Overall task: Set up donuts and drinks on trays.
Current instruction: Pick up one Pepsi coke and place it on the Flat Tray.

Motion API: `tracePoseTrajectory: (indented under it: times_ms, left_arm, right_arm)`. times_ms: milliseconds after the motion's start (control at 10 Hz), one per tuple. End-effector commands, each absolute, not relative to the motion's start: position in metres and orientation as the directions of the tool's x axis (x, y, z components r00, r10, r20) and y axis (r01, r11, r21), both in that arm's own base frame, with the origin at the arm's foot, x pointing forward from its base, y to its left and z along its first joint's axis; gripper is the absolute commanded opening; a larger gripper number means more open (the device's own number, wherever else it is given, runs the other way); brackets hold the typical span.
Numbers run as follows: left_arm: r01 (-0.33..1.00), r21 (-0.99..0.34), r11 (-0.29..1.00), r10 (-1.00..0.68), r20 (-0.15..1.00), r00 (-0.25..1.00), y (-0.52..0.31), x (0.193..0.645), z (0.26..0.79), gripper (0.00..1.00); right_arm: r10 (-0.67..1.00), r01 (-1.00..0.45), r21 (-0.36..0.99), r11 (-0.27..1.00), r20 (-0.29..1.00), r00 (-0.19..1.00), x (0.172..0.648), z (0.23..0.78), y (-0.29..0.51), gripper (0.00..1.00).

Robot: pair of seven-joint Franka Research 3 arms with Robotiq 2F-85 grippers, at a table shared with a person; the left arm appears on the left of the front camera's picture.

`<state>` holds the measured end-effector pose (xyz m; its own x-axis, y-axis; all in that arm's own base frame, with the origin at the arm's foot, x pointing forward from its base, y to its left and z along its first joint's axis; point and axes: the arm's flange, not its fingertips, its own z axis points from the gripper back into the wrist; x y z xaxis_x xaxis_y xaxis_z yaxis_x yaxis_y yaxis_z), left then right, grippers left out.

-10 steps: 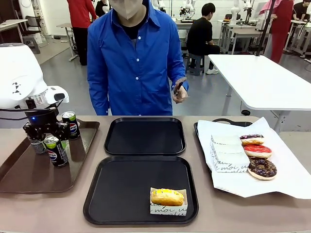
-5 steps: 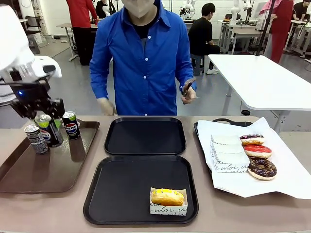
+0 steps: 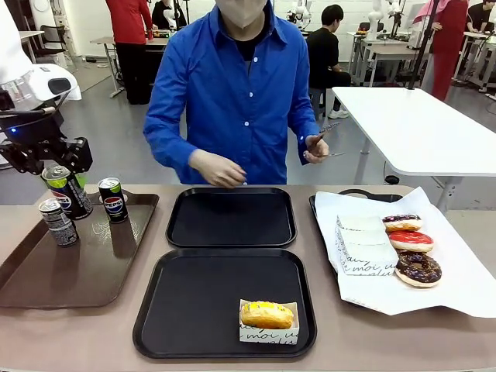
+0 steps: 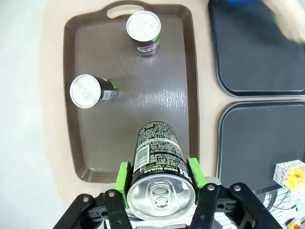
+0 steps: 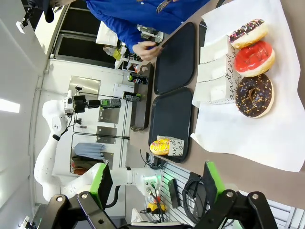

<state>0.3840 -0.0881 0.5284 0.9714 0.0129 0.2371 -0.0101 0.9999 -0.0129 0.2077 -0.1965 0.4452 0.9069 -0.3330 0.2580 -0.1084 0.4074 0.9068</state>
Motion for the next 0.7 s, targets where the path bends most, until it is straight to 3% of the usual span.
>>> tracePoseTrajectory:
  times_ms: [0, 100, 200, 400, 600]
  left_arm:
    - [0.006, -0.008, 1.000, -0.004, 0.242, 0.970, -0.092, 0.384, 0.534, 0.00]
    - [0.006, -0.008, 1.000, -0.004, 0.242, 0.970, -0.092, 0.384, 0.534, 0.00]
    - [-0.005, -0.012, 1.000, 0.008, 0.237, 0.971, -0.090, 0.384, 0.528, 0.58]
    - [0.155, -0.018, 0.988, -0.144, 0.279, 0.950, -0.134, 0.357, 0.533, 0.58]
    - [0.354, -0.023, 0.935, -0.340, 0.224, 0.913, -0.207, 0.316, 0.523, 0.58]
  right_arm:
    - [-0.334, -0.123, 0.909, 0.398, 0.268, 0.904, 0.206, 0.445, -0.198, 1.00]
    - [-0.334, -0.123, 0.909, 0.398, 0.268, 0.904, 0.206, 0.445, -0.198, 1.00]
    - [-0.334, -0.123, 0.909, 0.398, 0.268, 0.904, 0.206, 0.445, -0.198, 1.00]
    - [-0.334, -0.123, 0.909, 0.398, 0.268, 0.904, 0.206, 0.445, -0.198, 1.00]
    - [-0.334, -0.123, 0.909, 0.398, 0.268, 0.904, 0.206, 0.445, -0.198, 1.00]
